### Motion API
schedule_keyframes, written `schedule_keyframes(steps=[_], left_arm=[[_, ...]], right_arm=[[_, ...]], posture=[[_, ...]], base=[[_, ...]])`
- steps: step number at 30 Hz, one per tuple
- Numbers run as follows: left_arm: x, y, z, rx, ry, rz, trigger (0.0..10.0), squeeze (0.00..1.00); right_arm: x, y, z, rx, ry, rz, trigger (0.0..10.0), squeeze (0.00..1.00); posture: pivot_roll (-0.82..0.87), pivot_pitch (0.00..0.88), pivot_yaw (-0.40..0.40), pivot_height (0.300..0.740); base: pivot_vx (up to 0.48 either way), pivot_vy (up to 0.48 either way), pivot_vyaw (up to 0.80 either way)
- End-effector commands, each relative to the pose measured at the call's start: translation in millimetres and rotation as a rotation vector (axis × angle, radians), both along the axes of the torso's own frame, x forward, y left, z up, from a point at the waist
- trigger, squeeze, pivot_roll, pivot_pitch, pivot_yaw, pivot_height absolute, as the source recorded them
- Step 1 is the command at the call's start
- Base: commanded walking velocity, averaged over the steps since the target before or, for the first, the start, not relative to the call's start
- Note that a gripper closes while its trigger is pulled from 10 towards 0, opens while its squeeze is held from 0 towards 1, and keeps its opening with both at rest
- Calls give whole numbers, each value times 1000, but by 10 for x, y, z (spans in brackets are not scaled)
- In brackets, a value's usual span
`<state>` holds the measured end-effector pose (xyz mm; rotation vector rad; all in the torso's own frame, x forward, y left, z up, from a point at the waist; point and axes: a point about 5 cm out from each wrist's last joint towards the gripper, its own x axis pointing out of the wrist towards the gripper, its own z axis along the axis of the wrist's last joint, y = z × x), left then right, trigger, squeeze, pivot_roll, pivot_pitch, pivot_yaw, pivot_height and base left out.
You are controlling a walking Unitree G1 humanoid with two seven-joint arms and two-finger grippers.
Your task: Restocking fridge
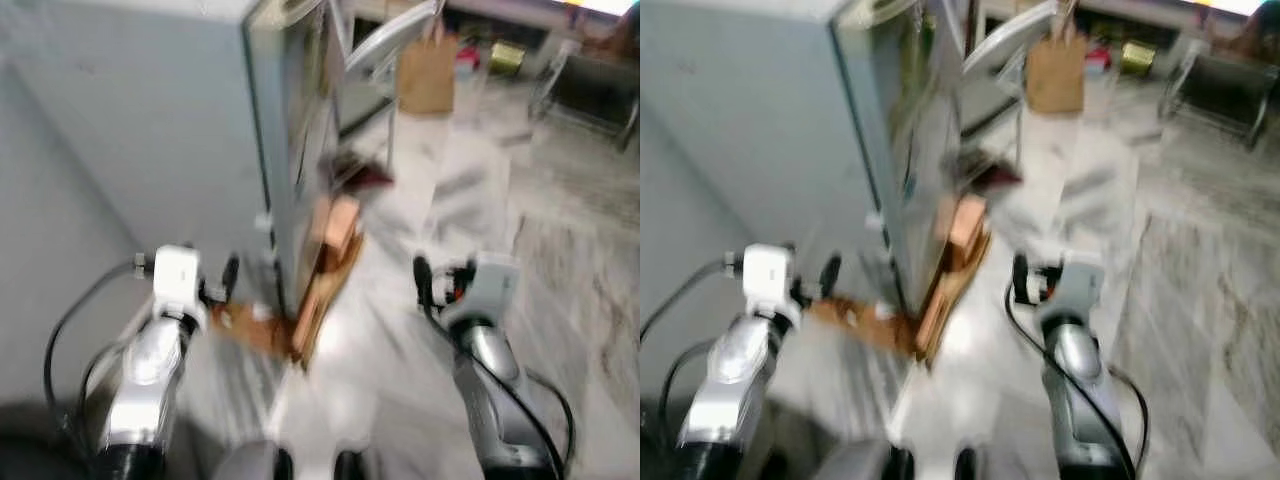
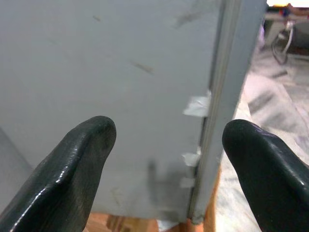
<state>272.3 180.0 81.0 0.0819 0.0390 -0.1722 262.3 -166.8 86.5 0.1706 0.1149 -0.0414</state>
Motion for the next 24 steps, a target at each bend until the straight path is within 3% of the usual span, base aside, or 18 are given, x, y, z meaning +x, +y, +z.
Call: schedule_keyframes(steps=[1, 12, 19, 24], left_arm=[[-38, -42, 17, -23, -7, -23, 10000, 0], [-126, -58, -7, -41, 11, -32, 10000, 0], [-125, -96, 1, -46, 11, -33, 10000, 0], [-98, -55, 22, -16, -1, 26, 10000, 0]], right_arm=[[-42, -63, -7, -12, 6, -20, 10000, 0], [-54, -26, -40, -3, 13, -19, 10000, 0], [-26, -45, -15, -5, 2, -18, 10000, 0], [-19, -39, -6, -4, -2, -16, 10000, 0]], posture=[[40, 86, -37, 740], [45, 75, -33, 740], [46, 74, -34, 740], [46, 78, -33, 740]], base=[[251, 0, -800], [360, 0, -724], [350, 0, 0], [0, 0, 0]])
